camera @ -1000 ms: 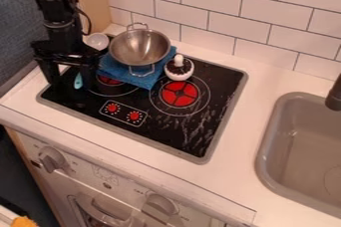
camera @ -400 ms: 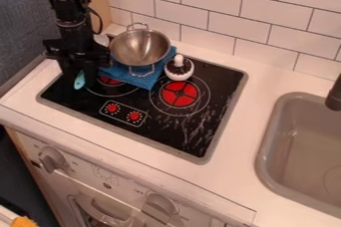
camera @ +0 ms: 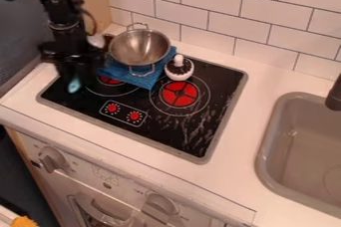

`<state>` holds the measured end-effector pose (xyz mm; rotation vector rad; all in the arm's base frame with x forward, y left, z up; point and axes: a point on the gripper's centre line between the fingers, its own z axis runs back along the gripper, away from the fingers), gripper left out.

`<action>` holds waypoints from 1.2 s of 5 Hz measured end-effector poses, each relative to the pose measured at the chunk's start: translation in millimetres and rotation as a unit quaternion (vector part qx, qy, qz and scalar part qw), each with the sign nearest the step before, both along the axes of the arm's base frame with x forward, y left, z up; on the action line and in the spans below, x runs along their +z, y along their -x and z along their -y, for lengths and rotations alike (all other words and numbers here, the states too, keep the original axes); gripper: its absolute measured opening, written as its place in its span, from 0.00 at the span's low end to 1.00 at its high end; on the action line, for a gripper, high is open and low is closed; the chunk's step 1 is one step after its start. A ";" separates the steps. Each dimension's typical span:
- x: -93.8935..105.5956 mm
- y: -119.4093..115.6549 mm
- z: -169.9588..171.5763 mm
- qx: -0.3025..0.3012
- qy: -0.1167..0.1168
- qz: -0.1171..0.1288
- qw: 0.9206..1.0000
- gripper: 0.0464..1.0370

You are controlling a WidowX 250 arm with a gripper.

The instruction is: Move the blue saddle to the right burner

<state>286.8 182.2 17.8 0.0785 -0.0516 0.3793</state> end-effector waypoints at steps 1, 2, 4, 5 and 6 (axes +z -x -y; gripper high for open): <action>40.0 2.0 -11.6 0.030 -0.024 0.046 0.998 0.29; 57.4 -5.0 7.6 -0.001 -0.012 0.067 0.998 0.29; 63.4 -18.5 111.7 -0.168 0.020 0.067 0.983 0.29; 66.6 -13.0 162.7 -0.228 0.009 0.067 0.971 0.29; 65.1 -12.2 198.4 -0.232 0.011 0.062 0.971 0.29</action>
